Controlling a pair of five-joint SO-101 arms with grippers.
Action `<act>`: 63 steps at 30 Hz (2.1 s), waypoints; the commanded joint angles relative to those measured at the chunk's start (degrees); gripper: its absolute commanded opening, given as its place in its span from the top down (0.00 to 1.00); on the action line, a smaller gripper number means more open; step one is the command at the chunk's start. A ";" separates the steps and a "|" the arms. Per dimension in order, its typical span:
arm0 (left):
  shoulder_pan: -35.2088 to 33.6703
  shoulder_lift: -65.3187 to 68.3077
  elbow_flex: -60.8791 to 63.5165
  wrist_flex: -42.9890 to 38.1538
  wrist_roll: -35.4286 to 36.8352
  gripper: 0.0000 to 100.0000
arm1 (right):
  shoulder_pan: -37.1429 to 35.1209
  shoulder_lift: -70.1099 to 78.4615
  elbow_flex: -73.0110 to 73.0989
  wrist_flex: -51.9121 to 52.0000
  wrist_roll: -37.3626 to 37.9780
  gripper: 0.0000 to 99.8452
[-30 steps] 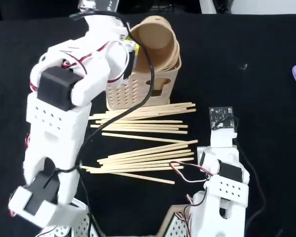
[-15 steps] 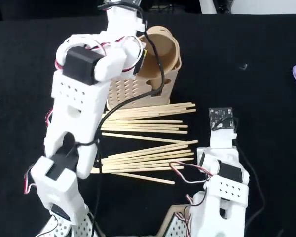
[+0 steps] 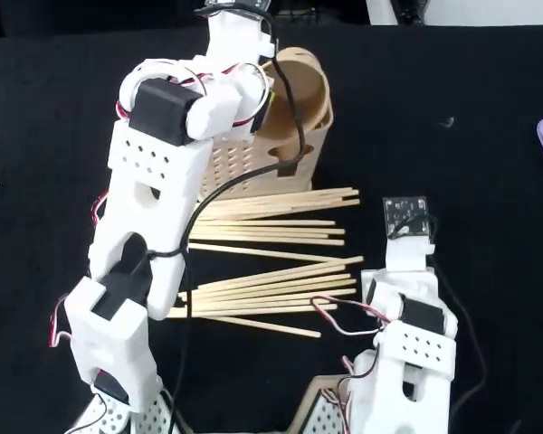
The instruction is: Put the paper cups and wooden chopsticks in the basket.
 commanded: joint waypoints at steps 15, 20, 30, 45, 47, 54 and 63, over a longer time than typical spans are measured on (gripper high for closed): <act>-3.82 0.26 -1.98 -17.67 8.09 0.83 | -0.79 1.27 -0.22 -0.97 -0.35 0.99; -2.07 0.26 -1.89 -20.75 8.09 0.83 | -0.79 1.27 -0.22 -0.97 -0.35 0.99; -0.66 0.18 -4.88 -13.27 7.65 0.83 | -0.79 1.27 -0.22 -1.05 -0.35 0.99; 6.29 5.63 6.20 -14.15 7.56 0.83 | -0.88 1.27 -0.22 -1.05 -0.35 0.99; 6.11 6.59 5.58 -14.07 7.56 0.83 | -0.88 1.27 -0.22 -1.05 -0.35 0.99; 3.03 5.80 -2.24 -14.07 7.56 0.83 | -0.88 1.27 -0.13 -1.05 -0.26 0.99; 1.10 6.33 -12.70 -14.15 7.91 0.83 | -0.88 1.27 -0.13 -1.14 -0.26 0.99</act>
